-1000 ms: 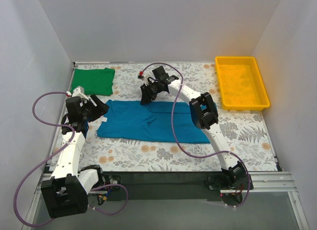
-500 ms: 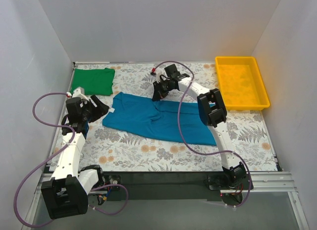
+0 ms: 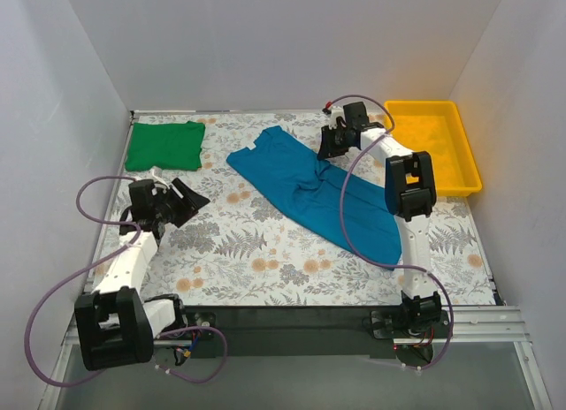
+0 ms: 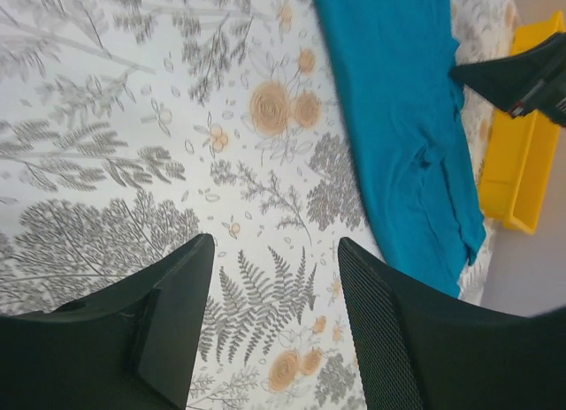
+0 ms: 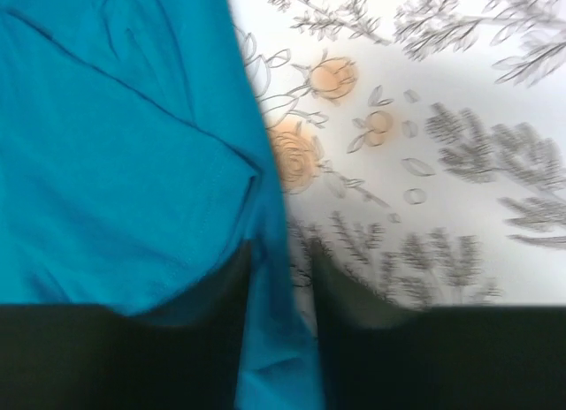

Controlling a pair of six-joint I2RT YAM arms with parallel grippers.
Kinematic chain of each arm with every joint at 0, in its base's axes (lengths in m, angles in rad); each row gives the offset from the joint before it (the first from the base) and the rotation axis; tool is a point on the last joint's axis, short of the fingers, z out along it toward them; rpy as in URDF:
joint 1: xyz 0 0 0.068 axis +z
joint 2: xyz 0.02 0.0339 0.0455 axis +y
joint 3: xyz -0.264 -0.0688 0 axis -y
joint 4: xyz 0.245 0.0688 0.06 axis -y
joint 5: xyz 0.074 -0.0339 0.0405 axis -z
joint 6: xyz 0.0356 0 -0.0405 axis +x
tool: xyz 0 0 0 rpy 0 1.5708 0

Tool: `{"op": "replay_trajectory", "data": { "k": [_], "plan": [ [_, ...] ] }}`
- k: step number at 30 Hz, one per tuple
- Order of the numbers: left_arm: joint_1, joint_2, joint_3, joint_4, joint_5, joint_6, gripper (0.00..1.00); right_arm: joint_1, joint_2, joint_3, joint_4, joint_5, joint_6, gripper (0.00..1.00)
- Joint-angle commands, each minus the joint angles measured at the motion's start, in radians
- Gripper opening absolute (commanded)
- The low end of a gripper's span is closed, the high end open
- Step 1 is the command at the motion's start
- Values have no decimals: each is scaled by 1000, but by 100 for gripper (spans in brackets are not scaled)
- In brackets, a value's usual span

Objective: Fold and stack the t-shirts
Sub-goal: Fold the tshirt

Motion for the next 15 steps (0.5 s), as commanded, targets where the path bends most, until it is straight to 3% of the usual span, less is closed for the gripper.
{"op": "replay_trajectory", "data": {
  "k": [1, 4, 8, 15],
  "plan": [
    [-62, 108, -27, 83, 66, -145, 56, -7, -55, 62, 34, 35, -48, 45],
    [-130, 219, 22, 142, 14, -238, 54, -14, -116, 27, 28, 1, -135, 62],
    [-266, 380, 157, 159, -93, -327, 54, -15, -245, -88, 28, -69, -269, 71],
    [-355, 731, 379, 107, -215, -447, 49, -11, -566, -379, 40, -120, -384, 72]
  ]
}}
